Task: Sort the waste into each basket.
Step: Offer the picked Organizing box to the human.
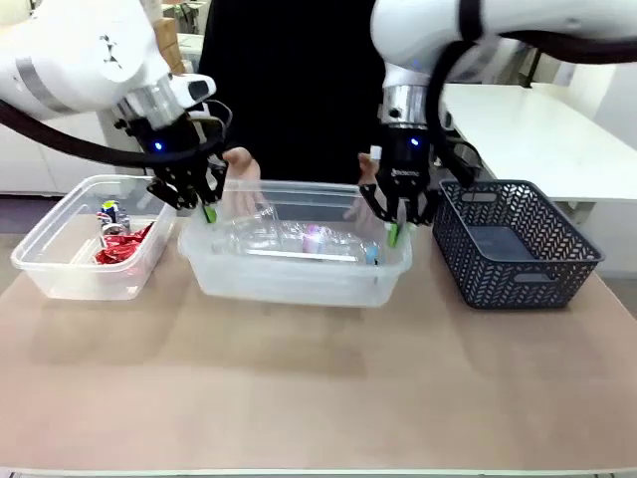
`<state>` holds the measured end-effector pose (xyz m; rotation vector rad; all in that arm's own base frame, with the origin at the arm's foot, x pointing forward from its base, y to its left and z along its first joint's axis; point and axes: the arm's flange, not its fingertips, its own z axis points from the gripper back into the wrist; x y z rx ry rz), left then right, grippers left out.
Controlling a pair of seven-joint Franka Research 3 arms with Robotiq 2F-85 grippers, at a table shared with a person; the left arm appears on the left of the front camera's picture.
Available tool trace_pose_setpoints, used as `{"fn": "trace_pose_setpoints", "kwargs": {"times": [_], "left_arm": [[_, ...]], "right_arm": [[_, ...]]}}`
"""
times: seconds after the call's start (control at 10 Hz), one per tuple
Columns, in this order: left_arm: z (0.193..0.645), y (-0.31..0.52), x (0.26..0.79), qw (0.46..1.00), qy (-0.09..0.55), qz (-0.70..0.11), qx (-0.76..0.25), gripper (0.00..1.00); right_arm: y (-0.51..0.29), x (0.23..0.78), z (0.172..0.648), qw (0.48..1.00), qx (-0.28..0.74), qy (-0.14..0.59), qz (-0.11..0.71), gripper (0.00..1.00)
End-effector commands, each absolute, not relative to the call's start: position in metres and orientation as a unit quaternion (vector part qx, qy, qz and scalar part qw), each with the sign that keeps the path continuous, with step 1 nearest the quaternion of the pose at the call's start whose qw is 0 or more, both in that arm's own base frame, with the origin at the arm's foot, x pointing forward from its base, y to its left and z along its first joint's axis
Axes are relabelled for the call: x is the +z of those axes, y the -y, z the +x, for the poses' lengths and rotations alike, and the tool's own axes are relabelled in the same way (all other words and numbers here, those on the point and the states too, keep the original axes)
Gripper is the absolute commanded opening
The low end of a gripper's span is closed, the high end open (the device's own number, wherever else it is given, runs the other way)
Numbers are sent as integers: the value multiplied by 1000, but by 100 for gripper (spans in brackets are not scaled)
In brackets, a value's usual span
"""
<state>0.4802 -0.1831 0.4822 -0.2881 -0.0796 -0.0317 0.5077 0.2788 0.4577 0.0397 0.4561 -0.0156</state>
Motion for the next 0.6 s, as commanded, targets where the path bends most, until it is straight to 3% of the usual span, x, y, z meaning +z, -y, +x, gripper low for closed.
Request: {"fn": "trace_pose_setpoints", "kwargs": {"times": [0.0, 0.3, 0.5], "left_arm": [[498, 212, 482, 985, 11, -172, -25, 7], [509, 181, 467, 990, 18, -142, -16, 7], [509, 181, 467, 990, 18, -142, -16, 7]], "right_arm": [[-317, 451, 539, 968, -16, -245, 48, 5], [-330, 427, 560, 967, -39, -249, 38, 5], [-283, 424, 550, 966, -16, -256, 19, 5]]}}
